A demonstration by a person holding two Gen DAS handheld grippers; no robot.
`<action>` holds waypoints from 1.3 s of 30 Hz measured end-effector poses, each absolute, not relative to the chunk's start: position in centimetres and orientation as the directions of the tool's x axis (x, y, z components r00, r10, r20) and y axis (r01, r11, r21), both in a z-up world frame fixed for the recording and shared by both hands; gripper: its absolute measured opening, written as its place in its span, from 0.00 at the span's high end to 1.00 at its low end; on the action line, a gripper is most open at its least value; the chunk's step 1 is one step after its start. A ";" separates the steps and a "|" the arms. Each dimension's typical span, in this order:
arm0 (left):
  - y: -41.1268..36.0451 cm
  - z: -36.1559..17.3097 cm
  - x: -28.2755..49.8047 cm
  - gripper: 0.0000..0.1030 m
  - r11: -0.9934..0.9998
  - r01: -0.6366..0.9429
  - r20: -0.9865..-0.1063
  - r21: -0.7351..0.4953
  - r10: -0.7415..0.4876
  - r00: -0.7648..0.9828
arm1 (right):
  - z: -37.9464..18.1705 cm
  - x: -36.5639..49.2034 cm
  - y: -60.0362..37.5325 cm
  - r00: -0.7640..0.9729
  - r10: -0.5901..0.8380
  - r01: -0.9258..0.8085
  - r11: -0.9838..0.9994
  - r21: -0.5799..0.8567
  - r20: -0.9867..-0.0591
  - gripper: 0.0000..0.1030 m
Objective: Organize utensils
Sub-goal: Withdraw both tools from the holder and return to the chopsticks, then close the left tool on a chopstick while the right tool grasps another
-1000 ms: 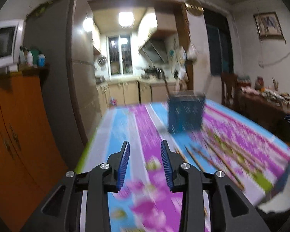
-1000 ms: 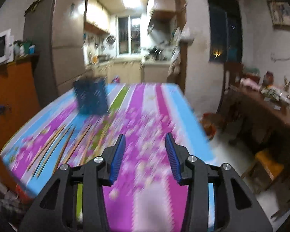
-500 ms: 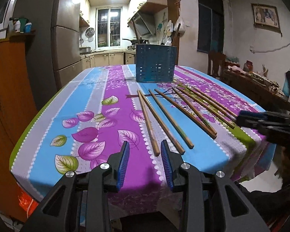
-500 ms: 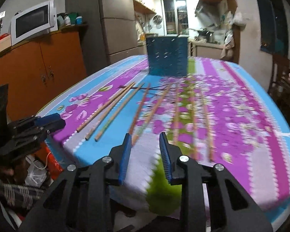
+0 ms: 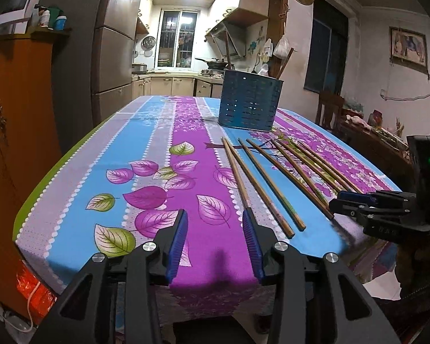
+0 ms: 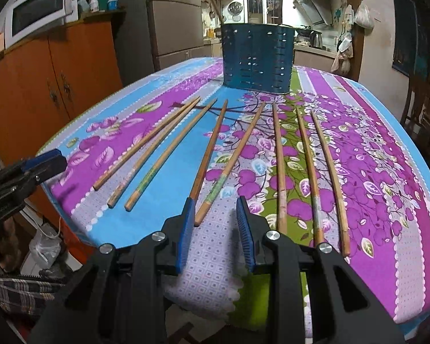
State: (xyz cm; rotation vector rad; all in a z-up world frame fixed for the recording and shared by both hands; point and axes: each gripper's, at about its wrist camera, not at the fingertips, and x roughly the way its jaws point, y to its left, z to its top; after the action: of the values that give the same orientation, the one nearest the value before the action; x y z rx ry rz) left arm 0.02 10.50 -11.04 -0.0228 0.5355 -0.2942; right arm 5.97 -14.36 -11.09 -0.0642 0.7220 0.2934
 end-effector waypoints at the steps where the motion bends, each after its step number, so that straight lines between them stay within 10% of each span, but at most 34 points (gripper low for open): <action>1: 10.4 -11.1 0.1 0.60 0.958 0.271 -0.499 -0.094 -0.281 0.820 | -11.1 5.9 -14.3 0.713 0.239 -0.287 0.957 0.037 -0.660 0.72; 31: 5.3 -14.3 0.8 0.60 0.943 0.332 -0.497 0.014 -0.281 0.821 | -12.0 4.9 -14.6 0.757 0.220 -0.197 0.975 0.106 -0.615 0.94; 39: 5.4 -14.7 0.9 0.83 0.973 0.231 -0.449 0.025 -0.196 0.872 | -12.3 4.3 -14.5 0.795 0.193 -0.134 0.980 0.143 -0.575 0.95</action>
State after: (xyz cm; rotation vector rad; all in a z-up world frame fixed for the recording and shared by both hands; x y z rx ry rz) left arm 0.94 5.35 -14.70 0.0785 0.4611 -0.2236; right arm 4.35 -14.50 -12.32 0.0970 0.6277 0.1762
